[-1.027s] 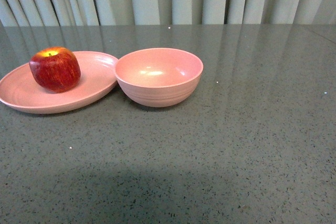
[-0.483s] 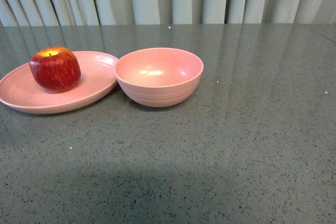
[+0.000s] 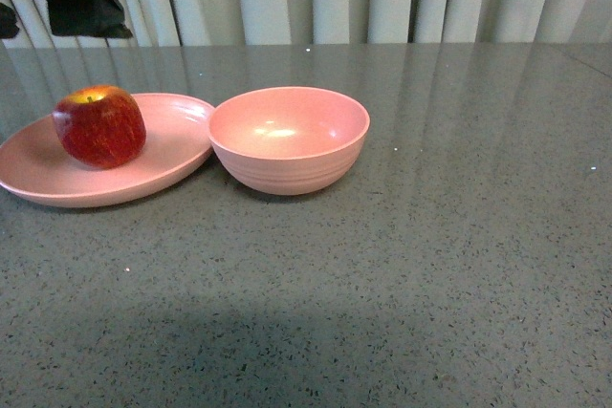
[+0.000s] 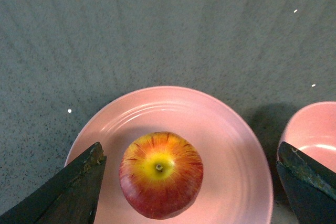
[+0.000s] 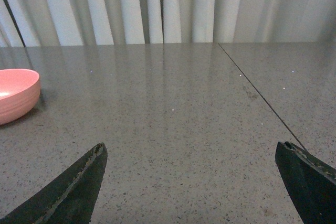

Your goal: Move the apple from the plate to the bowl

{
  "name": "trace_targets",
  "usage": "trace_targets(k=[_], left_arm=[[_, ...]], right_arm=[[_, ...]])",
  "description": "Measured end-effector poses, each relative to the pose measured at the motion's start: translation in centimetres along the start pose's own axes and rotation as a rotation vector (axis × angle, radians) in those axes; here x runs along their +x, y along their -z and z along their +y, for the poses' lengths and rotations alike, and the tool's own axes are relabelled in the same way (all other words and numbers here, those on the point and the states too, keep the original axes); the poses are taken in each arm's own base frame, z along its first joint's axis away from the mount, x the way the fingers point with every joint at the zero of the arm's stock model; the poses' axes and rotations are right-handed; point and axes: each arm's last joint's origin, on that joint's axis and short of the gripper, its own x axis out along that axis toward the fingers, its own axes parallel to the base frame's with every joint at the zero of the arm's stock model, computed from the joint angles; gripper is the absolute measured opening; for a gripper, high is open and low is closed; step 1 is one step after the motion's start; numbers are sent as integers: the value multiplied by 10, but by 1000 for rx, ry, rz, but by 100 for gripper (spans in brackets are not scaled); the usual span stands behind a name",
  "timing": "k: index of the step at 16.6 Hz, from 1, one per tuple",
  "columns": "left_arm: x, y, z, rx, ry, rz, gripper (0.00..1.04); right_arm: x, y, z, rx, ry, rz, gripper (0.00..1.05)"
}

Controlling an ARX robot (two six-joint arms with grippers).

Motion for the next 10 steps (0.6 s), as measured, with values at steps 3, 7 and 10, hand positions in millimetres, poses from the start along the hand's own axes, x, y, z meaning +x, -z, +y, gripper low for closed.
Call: trace_targets(k=[3, 7, 10], left_arm=[[32, 10, 3, 16, -41, 117, 98], [45, 7, 6, 20, -57, 133, 98], [55, 15, 7, 18, -67, 170, 98]], right_arm=[[0, 0, 0, 0, 0, 0, 98], [0, 0, 0, 0, 0, 0, 98], [0, 0, 0, 0, 0, 0, 98]])
